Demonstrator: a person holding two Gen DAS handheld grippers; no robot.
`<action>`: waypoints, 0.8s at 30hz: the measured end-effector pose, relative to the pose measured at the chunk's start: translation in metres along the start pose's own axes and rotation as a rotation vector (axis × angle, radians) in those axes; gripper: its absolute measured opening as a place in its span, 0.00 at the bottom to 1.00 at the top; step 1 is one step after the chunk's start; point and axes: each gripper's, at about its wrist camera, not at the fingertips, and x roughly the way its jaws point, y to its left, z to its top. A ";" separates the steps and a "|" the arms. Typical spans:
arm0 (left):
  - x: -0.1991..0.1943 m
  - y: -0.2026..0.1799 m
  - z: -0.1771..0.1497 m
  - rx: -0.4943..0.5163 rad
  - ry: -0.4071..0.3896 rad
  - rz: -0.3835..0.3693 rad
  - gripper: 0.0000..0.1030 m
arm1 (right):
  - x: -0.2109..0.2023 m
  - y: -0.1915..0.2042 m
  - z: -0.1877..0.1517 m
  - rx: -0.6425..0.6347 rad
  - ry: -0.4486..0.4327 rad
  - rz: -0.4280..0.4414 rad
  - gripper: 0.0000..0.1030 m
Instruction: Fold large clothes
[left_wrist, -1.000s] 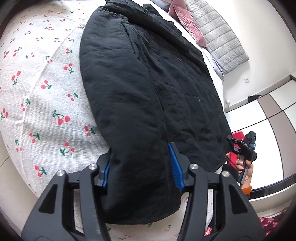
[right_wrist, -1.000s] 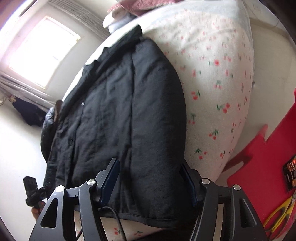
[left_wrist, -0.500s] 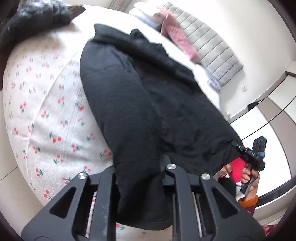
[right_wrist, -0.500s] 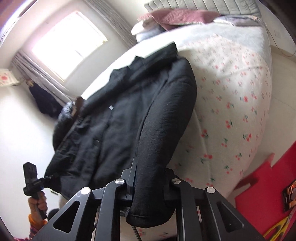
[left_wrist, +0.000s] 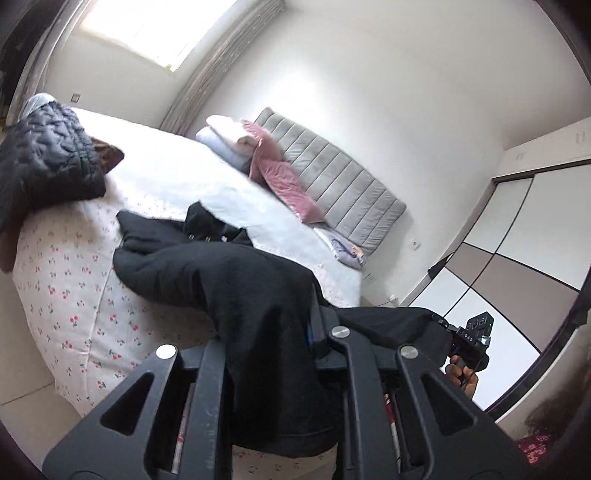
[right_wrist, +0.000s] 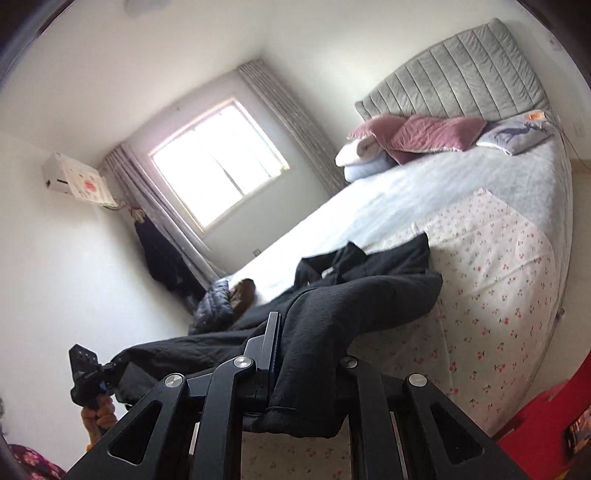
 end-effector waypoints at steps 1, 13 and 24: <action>-0.009 -0.006 0.003 0.019 -0.018 -0.015 0.16 | -0.011 0.008 0.006 -0.018 -0.031 0.013 0.13; 0.048 0.049 0.020 -0.090 0.066 0.026 0.19 | 0.053 -0.012 0.027 0.001 0.036 -0.082 0.14; 0.211 0.115 0.074 -0.003 0.158 0.290 0.21 | 0.205 -0.081 0.061 0.073 0.062 -0.288 0.15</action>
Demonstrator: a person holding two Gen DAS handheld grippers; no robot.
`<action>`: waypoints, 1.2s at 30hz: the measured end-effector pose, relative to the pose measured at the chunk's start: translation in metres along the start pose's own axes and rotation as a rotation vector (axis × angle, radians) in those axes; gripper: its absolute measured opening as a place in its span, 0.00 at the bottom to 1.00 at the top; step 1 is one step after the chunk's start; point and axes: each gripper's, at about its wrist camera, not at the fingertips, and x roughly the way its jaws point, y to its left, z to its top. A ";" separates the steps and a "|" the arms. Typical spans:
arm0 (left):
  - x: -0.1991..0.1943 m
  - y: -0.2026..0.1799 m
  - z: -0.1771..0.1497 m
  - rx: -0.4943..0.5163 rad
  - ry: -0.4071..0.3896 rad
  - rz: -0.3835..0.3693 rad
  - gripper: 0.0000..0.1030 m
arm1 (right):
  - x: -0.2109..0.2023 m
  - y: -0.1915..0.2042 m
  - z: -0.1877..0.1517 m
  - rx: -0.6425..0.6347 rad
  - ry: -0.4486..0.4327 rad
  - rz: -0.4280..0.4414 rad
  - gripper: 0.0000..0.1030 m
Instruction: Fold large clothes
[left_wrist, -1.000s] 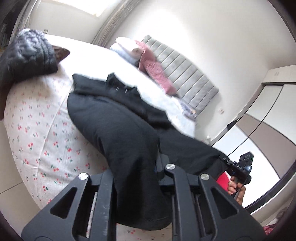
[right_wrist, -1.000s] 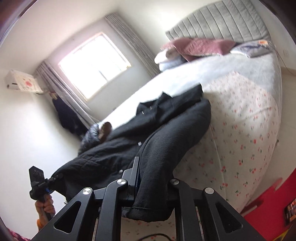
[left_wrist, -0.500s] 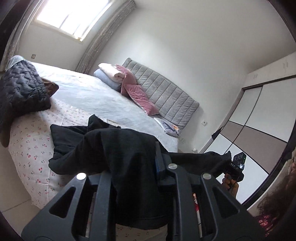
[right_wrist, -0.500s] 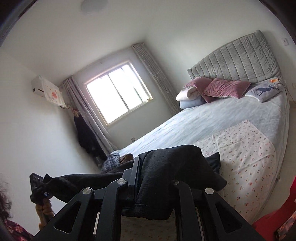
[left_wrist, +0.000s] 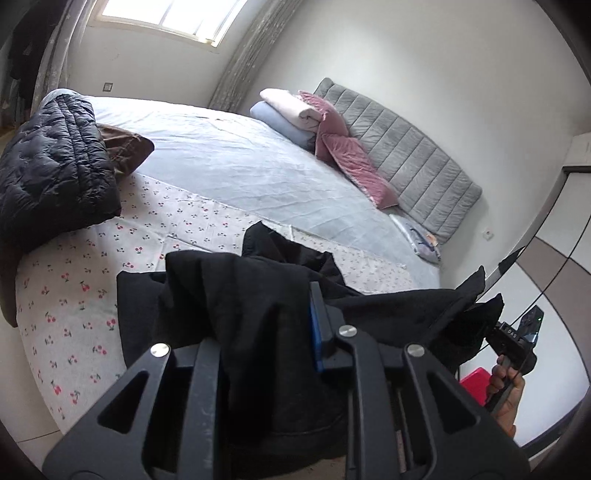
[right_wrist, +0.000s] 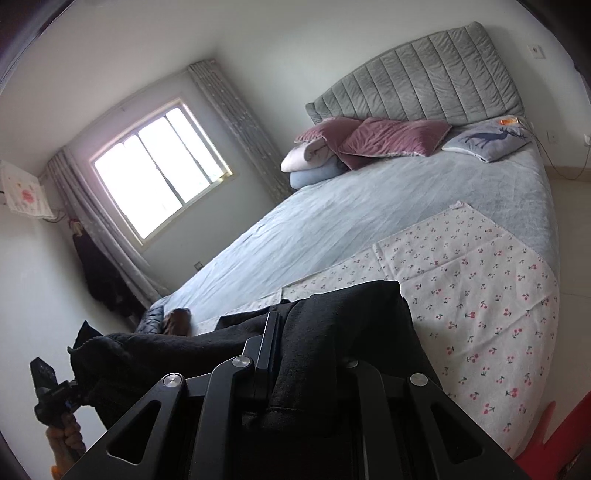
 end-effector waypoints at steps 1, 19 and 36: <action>0.017 0.005 0.001 0.003 0.017 0.025 0.21 | 0.019 -0.006 0.000 0.012 0.020 -0.015 0.15; 0.107 0.044 -0.020 -0.074 0.204 0.125 0.34 | 0.156 -0.095 -0.035 0.193 0.235 -0.098 0.25; 0.039 0.066 0.028 -0.077 0.136 0.188 0.78 | 0.080 -0.119 0.016 0.350 -0.010 0.067 0.70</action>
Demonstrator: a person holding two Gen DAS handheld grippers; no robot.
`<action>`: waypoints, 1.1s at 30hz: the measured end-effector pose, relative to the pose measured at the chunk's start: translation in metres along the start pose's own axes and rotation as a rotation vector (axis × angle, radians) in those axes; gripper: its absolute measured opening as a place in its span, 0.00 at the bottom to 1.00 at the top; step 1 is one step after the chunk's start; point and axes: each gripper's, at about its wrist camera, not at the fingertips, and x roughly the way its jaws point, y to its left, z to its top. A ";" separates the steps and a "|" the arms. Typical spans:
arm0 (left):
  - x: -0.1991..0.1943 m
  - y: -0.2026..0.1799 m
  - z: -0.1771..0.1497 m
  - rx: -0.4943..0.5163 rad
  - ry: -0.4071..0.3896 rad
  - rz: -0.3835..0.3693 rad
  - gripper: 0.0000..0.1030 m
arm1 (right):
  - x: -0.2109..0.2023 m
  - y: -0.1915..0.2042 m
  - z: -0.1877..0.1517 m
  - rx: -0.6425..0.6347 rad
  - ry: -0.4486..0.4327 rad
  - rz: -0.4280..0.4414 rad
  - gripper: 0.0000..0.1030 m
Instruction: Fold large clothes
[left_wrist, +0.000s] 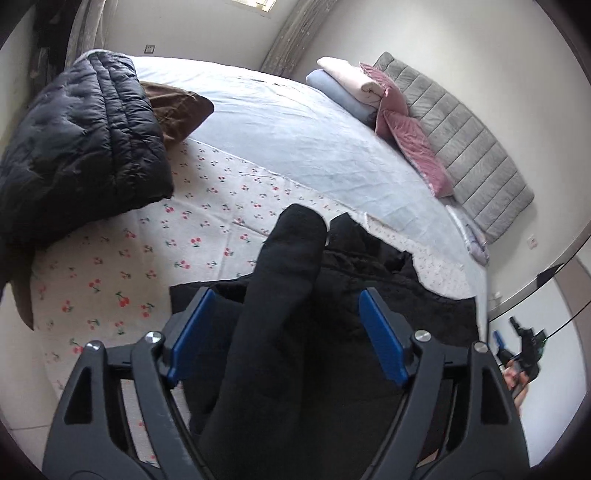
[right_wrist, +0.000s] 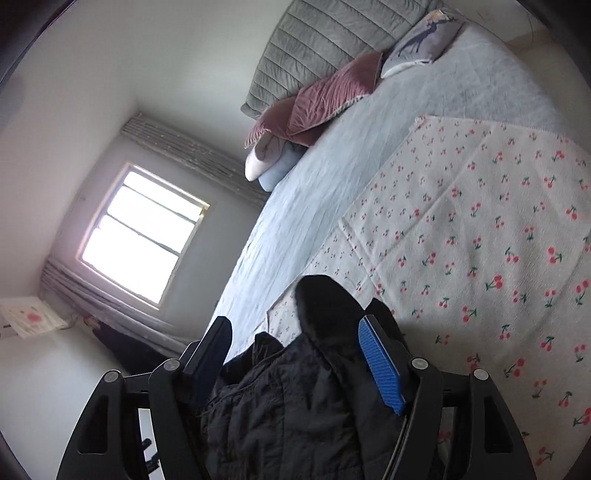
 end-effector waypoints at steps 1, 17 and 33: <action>0.005 -0.002 -0.003 0.041 0.010 0.044 0.78 | 0.001 0.004 0.000 -0.036 0.005 -0.034 0.70; 0.071 -0.046 0.024 0.288 0.007 0.377 0.05 | 0.127 0.055 -0.035 -0.527 0.148 -0.487 0.08; 0.179 -0.006 0.046 0.296 -0.100 0.564 0.10 | 0.220 0.063 0.004 -0.585 0.021 -0.603 0.06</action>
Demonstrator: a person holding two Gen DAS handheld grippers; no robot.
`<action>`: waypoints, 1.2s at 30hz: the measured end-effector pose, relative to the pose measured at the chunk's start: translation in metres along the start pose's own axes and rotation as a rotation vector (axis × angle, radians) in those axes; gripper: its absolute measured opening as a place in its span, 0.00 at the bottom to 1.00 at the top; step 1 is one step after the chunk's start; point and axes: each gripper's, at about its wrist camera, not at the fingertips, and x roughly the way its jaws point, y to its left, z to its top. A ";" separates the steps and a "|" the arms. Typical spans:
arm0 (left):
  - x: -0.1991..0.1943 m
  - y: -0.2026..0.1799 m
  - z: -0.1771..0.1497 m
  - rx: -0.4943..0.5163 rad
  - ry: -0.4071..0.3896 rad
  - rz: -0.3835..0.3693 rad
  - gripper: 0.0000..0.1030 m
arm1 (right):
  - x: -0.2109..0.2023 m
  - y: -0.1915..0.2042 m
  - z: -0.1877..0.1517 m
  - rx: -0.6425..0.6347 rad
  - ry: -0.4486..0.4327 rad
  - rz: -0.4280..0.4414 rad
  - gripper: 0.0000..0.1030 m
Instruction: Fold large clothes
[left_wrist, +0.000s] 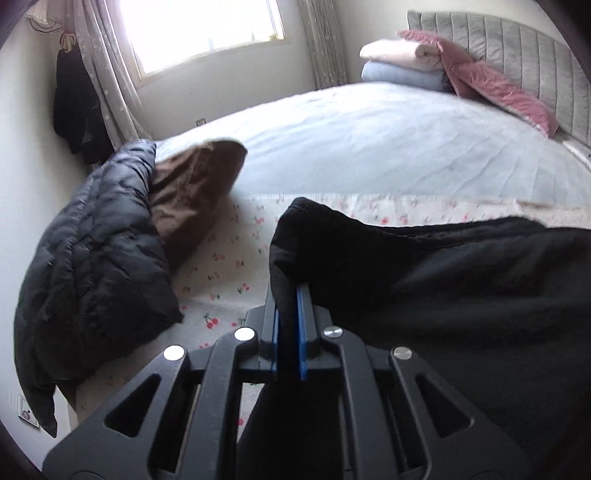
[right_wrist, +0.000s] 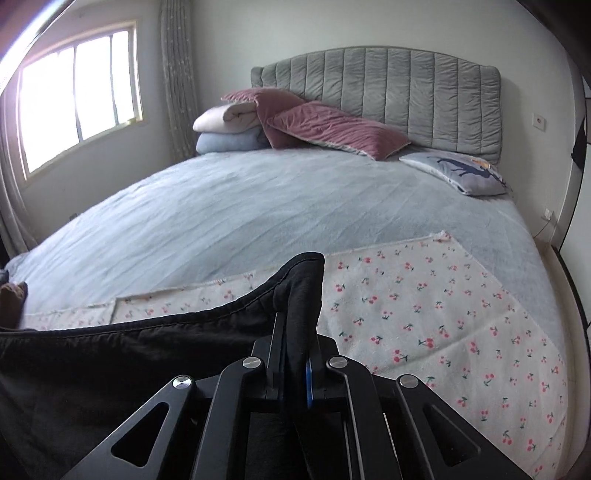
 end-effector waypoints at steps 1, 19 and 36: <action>0.017 -0.004 -0.005 0.006 0.048 0.014 0.10 | 0.016 -0.003 -0.007 0.013 0.046 0.001 0.06; -0.059 -0.091 0.036 0.080 -0.051 -0.176 0.66 | -0.040 0.120 -0.006 -0.174 0.136 0.317 0.59; 0.011 0.046 0.002 0.099 0.168 0.201 0.64 | -0.010 -0.090 -0.008 0.117 0.227 -0.060 0.63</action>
